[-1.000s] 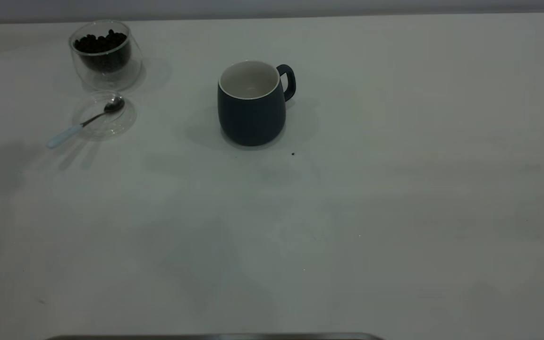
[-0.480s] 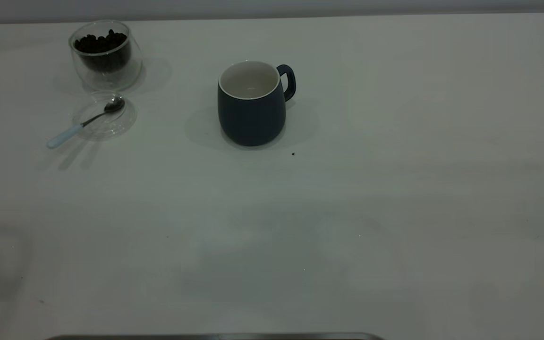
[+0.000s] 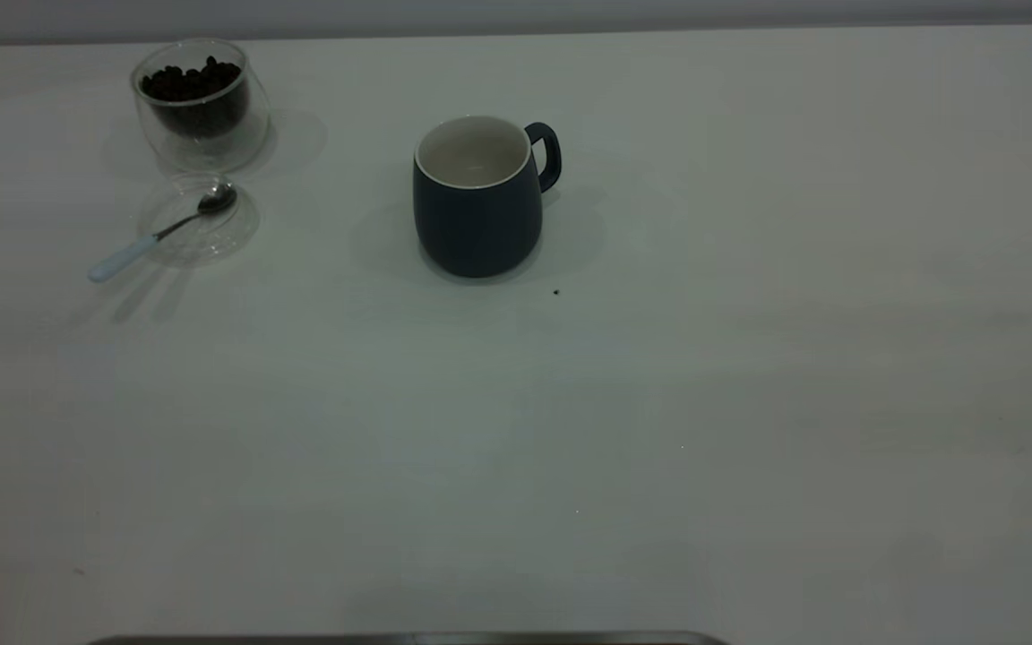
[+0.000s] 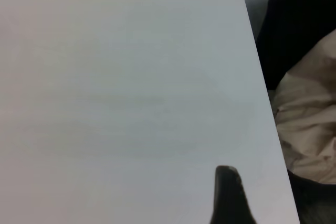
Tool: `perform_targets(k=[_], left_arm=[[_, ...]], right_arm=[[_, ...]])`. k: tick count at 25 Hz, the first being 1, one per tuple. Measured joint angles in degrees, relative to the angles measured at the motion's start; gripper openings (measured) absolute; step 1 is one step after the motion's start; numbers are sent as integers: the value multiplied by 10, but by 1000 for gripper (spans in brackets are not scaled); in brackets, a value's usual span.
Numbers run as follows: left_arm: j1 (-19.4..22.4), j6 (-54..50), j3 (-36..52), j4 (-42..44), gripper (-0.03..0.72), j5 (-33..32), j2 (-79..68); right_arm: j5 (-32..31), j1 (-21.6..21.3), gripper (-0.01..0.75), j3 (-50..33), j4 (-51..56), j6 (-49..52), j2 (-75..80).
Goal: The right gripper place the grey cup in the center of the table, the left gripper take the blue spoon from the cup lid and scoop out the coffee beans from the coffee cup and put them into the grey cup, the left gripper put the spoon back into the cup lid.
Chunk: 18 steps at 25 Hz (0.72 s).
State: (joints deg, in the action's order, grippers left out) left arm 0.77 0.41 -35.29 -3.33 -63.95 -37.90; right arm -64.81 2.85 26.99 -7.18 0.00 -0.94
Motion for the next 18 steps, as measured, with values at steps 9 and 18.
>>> perform_targets(k=[9, 18], left_arm=[[-58, 0, 74, 5, 405, 4, 141], [-58, 0, 74, 4, 405, -1, 349]], right_arm=[[0, 0, 453, 0, 0, 0, 0], [0, 0, 453, 0, 0, 0, 0]])
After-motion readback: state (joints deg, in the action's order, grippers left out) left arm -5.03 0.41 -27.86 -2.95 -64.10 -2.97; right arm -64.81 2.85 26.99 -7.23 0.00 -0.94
